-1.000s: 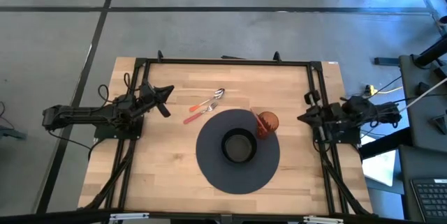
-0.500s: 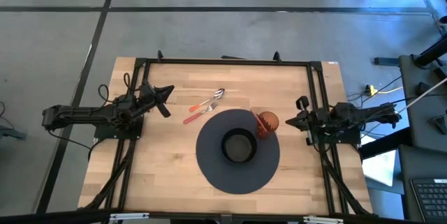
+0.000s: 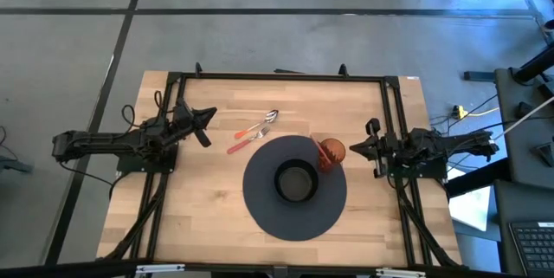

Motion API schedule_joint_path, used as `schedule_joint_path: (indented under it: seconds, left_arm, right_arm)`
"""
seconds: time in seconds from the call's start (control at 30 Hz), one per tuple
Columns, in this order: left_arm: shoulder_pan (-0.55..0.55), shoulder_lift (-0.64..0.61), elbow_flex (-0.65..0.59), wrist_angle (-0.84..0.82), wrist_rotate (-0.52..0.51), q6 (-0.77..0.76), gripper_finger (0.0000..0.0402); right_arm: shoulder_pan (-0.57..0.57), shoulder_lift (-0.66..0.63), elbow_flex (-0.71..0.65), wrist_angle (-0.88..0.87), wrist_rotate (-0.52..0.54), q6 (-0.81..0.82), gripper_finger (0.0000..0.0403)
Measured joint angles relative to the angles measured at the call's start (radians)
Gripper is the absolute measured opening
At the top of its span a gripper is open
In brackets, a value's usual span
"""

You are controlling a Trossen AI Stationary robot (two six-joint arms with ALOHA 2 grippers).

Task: Pick & Place Utensil
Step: Put the orange spoon into the black bowl

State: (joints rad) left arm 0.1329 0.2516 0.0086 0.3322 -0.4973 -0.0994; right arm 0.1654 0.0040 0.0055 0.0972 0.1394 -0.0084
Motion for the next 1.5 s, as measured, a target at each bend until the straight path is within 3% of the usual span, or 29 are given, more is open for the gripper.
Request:
schedule_joint_path:
  seconds: [0.27,0.43,0.57,0.67,0.73,0.93,1.17,1.37,1.5]
  left_arm:
    - [0.000,0.000,0.000,0.000,0.107,0.000,0.0004]
    - [0.000,0.000,0.000,0.016,0.110,0.002,0.0004]
    - [-0.001,0.022,0.012,0.031,0.250,-0.009,0.0002]
    - [0.000,0.073,0.056,0.096,0.187,-0.041,0.0002]
    - [0.000,0.135,0.088,0.058,0.128,-0.081,0.0002]
    - [-0.013,0.427,0.186,-0.023,0.237,-0.207,0.0002]
    - [-0.096,0.756,0.370,-0.128,0.177,-0.248,0.0003]
    - [-0.091,0.968,0.622,-0.450,0.021,-0.255,0.0004]
    - [-0.034,1.135,0.820,-0.666,0.054,-0.238,0.0014]
  right_arm:
    - [0.000,0.000,0.000,0.000,0.039,-0.054,0.0008]
    - [0.000,0.000,0.001,-0.005,0.098,-0.100,0.0009]
    - [0.000,0.000,0.001,-0.009,0.105,-0.157,0.0009]
    - [0.000,0.000,0.002,-0.030,0.105,-0.161,0.0009]
    - [0.000,0.000,0.002,-0.029,0.105,-0.162,0.0009]
    - [0.000,0.000,0.002,0.037,0.105,-0.143,0.0009]
    - [0.000,0.000,0.002,0.063,0.104,-0.129,0.0009]
    - [0.000,0.000,0.002,0.090,0.104,-0.123,0.0010]
    - [0.000,0.000,0.002,0.104,0.104,-0.124,0.0010]
